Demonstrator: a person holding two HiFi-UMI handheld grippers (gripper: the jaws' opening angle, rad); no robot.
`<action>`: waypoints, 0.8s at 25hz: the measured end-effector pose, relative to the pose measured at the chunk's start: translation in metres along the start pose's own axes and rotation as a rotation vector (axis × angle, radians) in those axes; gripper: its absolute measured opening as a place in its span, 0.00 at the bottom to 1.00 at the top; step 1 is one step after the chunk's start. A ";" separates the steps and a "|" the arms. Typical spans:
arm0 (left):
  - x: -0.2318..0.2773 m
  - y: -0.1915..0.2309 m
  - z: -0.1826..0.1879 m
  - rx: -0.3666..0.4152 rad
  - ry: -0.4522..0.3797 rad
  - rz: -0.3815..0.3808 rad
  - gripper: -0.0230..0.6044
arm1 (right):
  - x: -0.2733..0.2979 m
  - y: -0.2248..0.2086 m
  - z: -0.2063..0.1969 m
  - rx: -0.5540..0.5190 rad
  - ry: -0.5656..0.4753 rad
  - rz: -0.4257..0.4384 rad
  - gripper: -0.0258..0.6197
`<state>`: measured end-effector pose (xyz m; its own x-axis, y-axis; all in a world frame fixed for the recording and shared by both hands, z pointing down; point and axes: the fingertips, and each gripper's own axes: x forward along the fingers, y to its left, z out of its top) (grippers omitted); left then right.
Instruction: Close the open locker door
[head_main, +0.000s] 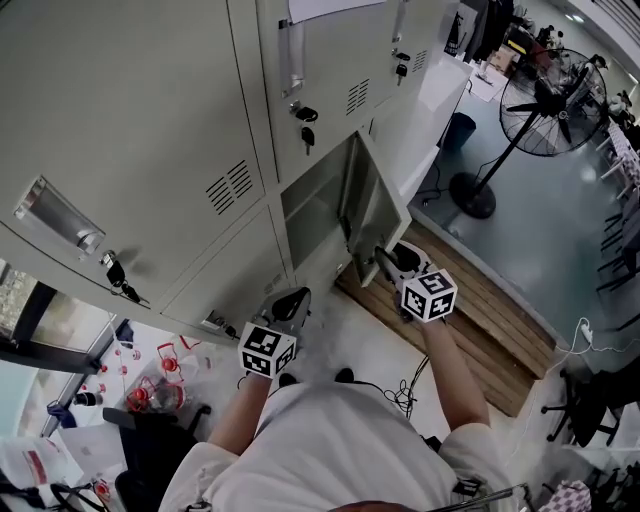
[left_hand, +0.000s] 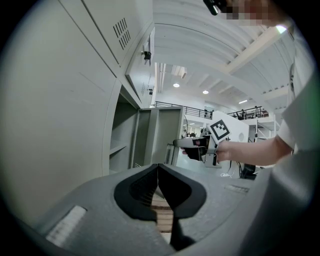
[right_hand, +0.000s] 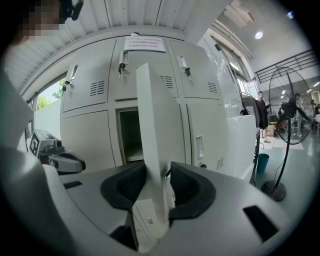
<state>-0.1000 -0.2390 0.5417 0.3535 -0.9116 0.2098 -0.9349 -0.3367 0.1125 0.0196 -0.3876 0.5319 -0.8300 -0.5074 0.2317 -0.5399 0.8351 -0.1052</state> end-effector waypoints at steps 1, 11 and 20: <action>-0.002 0.002 -0.001 -0.001 0.000 0.004 0.06 | 0.003 0.005 0.000 -0.007 0.004 0.009 0.28; -0.014 0.015 -0.002 -0.009 -0.003 0.040 0.06 | 0.027 0.053 0.004 -0.035 0.000 0.115 0.30; -0.024 0.021 -0.006 -0.019 0.000 0.071 0.06 | 0.055 0.090 0.008 -0.051 0.004 0.210 0.30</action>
<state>-0.1280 -0.2233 0.5444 0.2860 -0.9332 0.2177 -0.9569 -0.2664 0.1153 -0.0759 -0.3426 0.5274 -0.9228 -0.3207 0.2133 -0.3476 0.9320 -0.1024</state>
